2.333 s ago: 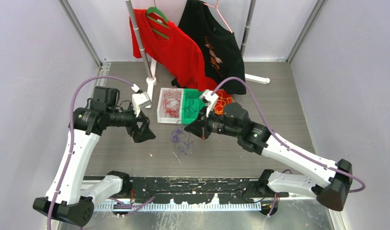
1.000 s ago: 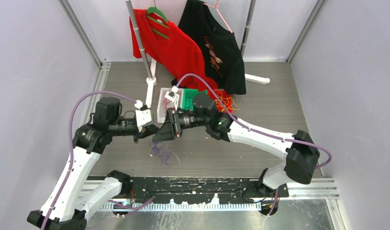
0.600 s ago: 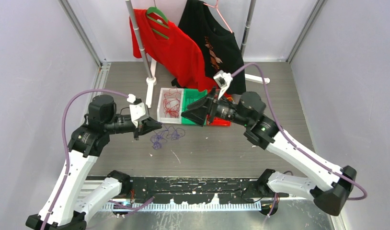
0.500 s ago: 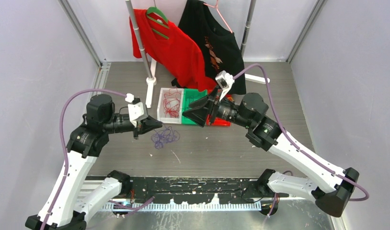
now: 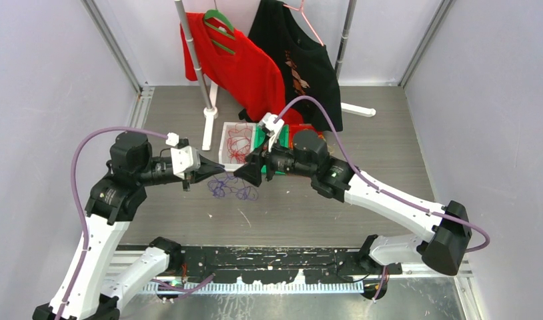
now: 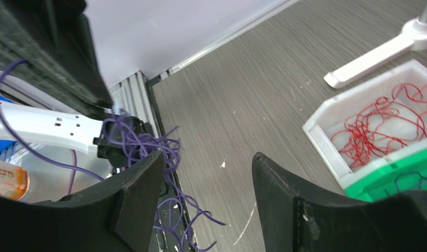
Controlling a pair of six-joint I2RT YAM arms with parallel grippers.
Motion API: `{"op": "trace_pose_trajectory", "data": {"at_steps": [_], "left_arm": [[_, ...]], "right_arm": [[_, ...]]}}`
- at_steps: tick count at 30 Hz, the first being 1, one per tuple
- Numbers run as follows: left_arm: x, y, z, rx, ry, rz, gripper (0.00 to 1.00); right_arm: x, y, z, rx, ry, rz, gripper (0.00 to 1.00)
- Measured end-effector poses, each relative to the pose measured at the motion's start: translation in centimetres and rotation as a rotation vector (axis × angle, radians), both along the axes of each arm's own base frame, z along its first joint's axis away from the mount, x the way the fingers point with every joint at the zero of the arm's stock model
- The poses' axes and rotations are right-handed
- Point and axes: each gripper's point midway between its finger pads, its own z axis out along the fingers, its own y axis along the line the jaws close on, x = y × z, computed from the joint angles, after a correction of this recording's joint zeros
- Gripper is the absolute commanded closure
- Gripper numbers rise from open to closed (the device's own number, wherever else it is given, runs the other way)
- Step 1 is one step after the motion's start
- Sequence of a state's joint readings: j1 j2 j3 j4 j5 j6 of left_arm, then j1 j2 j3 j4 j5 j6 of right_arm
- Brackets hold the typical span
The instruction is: Untangle the cables
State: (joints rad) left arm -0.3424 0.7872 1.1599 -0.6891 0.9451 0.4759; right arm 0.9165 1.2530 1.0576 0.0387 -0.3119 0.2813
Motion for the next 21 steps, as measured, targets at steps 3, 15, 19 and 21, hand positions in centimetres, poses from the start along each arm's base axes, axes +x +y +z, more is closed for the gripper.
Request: {"op": "trace_pose_trajectory", "data": {"at_steps": [3, 15, 19, 21], "left_arm": [[-0.1, 0.0, 0.2, -0.002, -0.014, -0.005, 1.0], [-0.5, -0.2, 1.2, -0.042, -0.009, -0.008, 1.0], [-0.5, -0.5, 2.2, -0.086, 0.028, -0.002, 1.0], [-0.6, -0.6, 2.7, -0.109, 0.046, 0.002, 1.0]], "right_arm": [[-1.1, 0.8, 0.7, 0.02, -0.029, 0.032, 0.25], [-4.4, 3.3, 4.1, 0.151, -0.116, 0.124, 0.18], [-4.4, 4.3, 5.2, 0.214, -0.128, 0.132, 0.2], [-4.4, 4.9, 5.7, 0.253, -0.122, 0.137, 0.22]]}}
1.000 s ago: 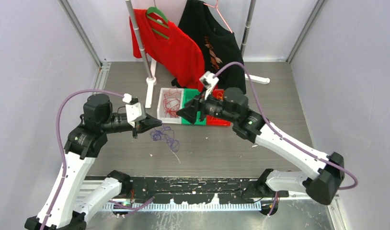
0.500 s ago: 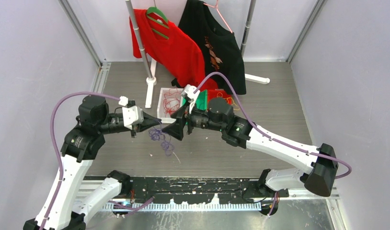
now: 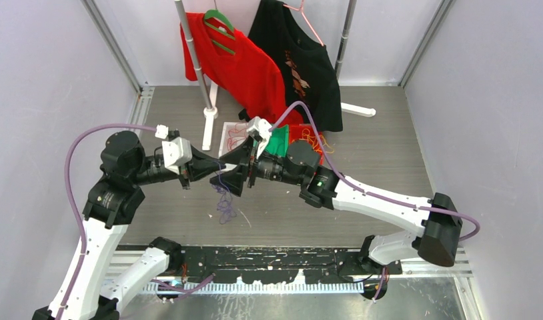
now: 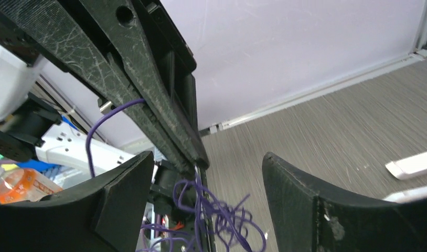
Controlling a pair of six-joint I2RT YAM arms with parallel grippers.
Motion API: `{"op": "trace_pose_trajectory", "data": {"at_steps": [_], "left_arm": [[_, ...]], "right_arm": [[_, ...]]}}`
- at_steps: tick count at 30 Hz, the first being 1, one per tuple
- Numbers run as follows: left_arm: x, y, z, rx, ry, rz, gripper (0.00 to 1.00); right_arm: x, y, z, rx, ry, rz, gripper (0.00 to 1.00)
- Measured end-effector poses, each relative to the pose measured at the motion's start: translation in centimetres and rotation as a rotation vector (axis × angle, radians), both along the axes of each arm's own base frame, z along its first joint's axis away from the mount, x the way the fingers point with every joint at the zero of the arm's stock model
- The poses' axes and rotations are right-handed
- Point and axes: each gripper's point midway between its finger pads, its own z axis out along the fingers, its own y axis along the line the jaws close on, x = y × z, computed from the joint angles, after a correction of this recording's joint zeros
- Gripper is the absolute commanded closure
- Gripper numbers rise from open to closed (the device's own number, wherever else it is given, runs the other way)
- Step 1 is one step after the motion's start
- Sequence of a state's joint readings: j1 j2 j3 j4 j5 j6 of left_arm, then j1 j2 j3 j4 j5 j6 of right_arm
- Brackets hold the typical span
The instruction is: Untangle the cables
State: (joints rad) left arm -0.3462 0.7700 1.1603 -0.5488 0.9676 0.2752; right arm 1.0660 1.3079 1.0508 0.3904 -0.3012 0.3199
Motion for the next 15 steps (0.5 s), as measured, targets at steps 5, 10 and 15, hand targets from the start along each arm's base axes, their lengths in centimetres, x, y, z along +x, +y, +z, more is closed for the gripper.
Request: {"op": "trace_pose_trajectory", "data": {"at_steps": [5, 10, 15], "left_arm": [[0.0, -0.3, 1.2, -0.047, 0.025, 0.006, 1.0], [0.2, -0.4, 2.1, -0.086, 0.05, 0.022, 1.0], [0.3, -0.6, 2.3, -0.107, 0.106, 0.027, 1.0]], "right_arm": [[0.1, 1.3, 0.7, 0.067, 0.015, 0.007, 0.41], [0.9, 1.5, 0.5, 0.111, 0.035, -0.043, 0.63], [2.3, 0.8, -2.3, 0.104, 0.057, -0.13, 0.65]]}}
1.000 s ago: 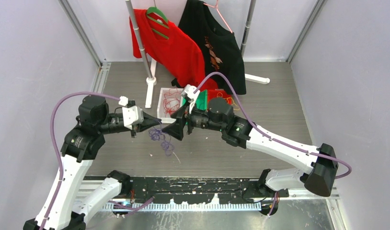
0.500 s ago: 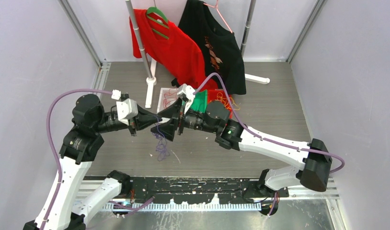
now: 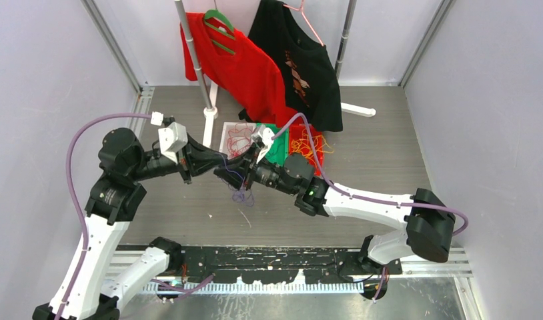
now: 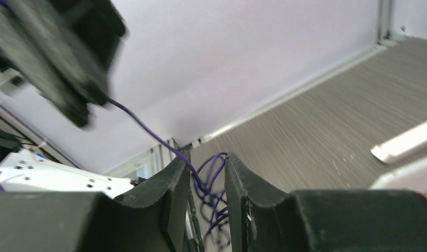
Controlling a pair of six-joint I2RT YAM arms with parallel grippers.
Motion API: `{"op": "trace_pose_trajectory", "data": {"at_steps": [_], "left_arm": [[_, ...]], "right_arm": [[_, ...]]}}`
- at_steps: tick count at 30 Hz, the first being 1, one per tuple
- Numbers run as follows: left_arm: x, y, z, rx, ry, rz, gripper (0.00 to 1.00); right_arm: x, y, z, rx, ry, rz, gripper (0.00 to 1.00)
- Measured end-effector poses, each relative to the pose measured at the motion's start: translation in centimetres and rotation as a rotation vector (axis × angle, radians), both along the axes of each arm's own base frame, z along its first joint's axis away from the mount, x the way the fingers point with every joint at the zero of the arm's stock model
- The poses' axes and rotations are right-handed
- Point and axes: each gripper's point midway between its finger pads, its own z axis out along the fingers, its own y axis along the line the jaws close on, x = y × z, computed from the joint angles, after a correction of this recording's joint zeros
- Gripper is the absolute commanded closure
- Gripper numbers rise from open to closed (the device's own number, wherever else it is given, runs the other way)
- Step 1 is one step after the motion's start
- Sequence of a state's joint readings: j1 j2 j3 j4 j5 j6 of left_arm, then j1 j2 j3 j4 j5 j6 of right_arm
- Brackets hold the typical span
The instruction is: Untangle the cables
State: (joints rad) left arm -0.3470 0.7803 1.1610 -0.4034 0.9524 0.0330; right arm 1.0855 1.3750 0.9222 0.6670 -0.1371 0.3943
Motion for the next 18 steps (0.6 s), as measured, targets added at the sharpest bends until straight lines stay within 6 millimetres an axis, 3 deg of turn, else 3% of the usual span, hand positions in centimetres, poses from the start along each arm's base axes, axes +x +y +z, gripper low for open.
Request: {"op": "trace_pose_trajectory", "data": {"at_steps": [5, 14, 18], "left_arm": [[0.0, -0.1, 0.6, -0.016, 0.036, 0.0, 1.0], [-0.5, -0.1, 3.6, -0.062, 0.008, 0.0, 1.0], [-0.3, 0.0, 4.3, -0.069, -0.006, 0.012, 1.0]], "right_arm": [[1.1, -0.5, -3.8, -0.068, 0.041, -0.057, 0.64], [1.7, -1.3, -8.2, -0.148, 0.085, -0.105, 0.62], [1.7, -1.7, -10.5, -0.193, 0.109, -0.115, 0.53]]}}
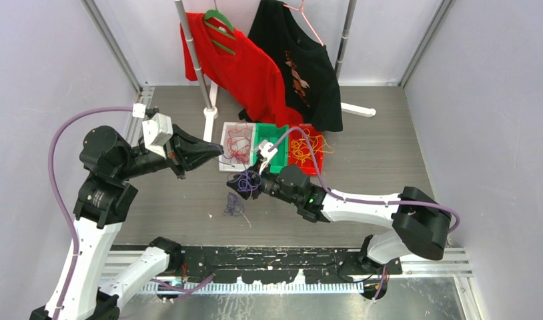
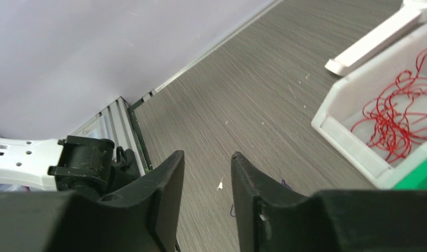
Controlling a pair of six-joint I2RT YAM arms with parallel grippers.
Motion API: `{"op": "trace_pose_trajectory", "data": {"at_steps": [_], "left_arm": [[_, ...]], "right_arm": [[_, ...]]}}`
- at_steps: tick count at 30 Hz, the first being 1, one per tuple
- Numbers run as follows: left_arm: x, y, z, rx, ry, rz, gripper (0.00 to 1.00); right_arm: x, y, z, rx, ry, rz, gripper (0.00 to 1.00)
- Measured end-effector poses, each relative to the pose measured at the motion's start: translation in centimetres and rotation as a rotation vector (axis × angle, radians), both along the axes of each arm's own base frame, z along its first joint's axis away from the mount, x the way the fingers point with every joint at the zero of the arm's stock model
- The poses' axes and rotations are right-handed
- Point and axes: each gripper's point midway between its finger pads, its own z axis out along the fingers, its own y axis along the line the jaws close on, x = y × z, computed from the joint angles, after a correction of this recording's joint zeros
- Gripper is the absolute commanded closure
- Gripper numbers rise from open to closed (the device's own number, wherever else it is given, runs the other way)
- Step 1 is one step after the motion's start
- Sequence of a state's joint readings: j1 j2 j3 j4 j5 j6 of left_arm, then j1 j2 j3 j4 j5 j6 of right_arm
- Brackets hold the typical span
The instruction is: Untangle the cables
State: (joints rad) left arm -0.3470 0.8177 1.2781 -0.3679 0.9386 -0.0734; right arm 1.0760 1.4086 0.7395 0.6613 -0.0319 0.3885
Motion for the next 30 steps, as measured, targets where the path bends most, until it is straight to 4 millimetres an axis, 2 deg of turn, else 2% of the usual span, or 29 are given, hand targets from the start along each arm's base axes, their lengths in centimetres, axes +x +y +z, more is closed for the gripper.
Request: {"op": "trace_pose_trajectory", "data": {"at_steps": [3, 5, 7, 10, 11, 15, 19, 22, 25, 30], "left_arm": [[0.6, 0.2, 0.2, 0.003, -0.007, 0.031, 1.0], [1.3, 0.3, -0.2, 0.016, -0.002, 0.06, 1.0], [2.2, 0.4, -1.0, 0.033, 0.018, 0.093, 1.0], [4.0, 0.4, -2.8, 0.061, 0.067, 0.141, 1.0], [4.8, 0.4, -3.5, 0.073, 0.091, 0.162, 1.0], [8.1, 0.1, -6.7, 0.129, 0.19, 0.227, 1.0], [12.2, -0.8, -11.2, 0.212, 0.305, 0.275, 1.0], [14.3, -1.9, -14.4, 0.291, 0.365, 0.29, 1.0], [15.8, -3.3, -16.0, 0.358, 0.371, 0.289, 1.0], [19.6, -5.8, -17.0, 0.44, 0.322, 0.312, 1.0]], "right_arm": [[0.2, -0.6, -1.4, -0.026, 0.021, -0.025, 0.5], [0.6, -1.3, -2.4, -0.049, 0.038, -0.05, 0.44], [1.3, -3.1, -3.9, -0.089, 0.074, -0.109, 0.43], [3.1, -6.4, -4.7, -0.134, 0.107, -0.241, 0.43], [4.2, -8.1, -4.6, -0.146, 0.113, -0.314, 0.42], [6.6, -13.9, -3.7, -0.182, 0.122, -0.571, 0.36], [7.7, -19.3, -2.9, -0.216, 0.117, -0.781, 0.37], [7.9, -22.6, -2.3, -0.23, 0.112, -0.902, 0.37], [7.8, -24.7, -1.5, -0.224, 0.104, -0.976, 0.37], [7.4, -26.6, -0.2, -0.188, 0.09, -1.037, 0.38]]}}
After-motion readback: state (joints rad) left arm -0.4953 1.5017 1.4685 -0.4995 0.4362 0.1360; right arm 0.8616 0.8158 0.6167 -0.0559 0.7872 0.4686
